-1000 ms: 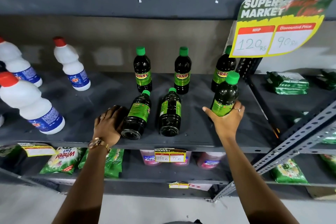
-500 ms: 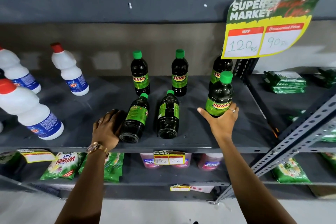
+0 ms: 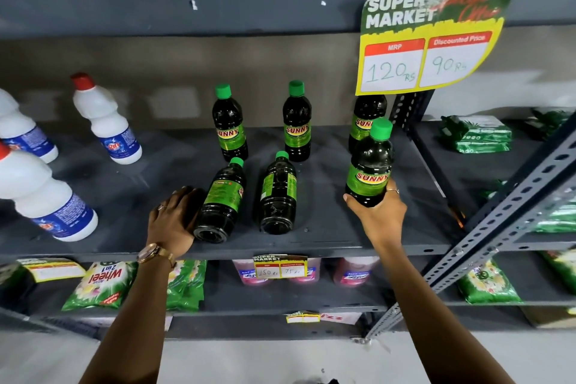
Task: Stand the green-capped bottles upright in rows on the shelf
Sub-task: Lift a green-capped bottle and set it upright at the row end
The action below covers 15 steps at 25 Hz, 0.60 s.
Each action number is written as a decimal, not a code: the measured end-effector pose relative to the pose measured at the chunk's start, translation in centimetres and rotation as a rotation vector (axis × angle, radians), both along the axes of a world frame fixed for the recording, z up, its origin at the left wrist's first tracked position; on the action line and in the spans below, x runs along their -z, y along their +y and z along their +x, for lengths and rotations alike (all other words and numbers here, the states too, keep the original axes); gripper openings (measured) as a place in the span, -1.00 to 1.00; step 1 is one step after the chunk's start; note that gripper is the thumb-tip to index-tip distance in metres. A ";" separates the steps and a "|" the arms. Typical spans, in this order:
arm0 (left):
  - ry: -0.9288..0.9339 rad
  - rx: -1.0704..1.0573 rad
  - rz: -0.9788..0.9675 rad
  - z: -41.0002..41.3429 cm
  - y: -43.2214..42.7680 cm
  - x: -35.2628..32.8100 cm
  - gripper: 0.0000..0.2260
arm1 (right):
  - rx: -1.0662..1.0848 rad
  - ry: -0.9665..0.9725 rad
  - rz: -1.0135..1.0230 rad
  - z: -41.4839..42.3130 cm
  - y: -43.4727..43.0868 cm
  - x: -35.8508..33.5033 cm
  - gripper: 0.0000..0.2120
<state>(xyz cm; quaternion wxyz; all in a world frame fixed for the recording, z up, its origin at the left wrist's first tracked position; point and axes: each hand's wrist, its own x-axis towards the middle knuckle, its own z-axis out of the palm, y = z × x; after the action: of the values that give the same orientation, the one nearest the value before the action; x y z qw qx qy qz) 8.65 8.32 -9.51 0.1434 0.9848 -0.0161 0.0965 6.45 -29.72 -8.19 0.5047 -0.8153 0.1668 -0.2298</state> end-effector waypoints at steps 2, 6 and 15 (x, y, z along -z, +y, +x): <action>0.001 0.000 0.009 0.1 -0.1 0.0 -0.42 | 0.002 0.005 -0.049 -2.1 -0.5 0.2 -0.35; 0.016 -0.010 0.030 0.2 -0.1 0.3 -0.44 | 0.041 -0.047 -0.055 -6.2 -1.1 0.6 -0.14; 0.054 -0.008 0.018 0.2 -0.2 0.1 -0.44 | 0.042 -0.032 -0.032 -7.1 -1.4 1.5 -0.20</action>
<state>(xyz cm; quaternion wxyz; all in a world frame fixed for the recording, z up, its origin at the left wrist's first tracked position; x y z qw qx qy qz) 8.83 8.14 -9.59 0.1346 0.9884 -0.0090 0.0703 -0.69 -31.12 -9.73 0.4893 -0.8158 0.1720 -0.2559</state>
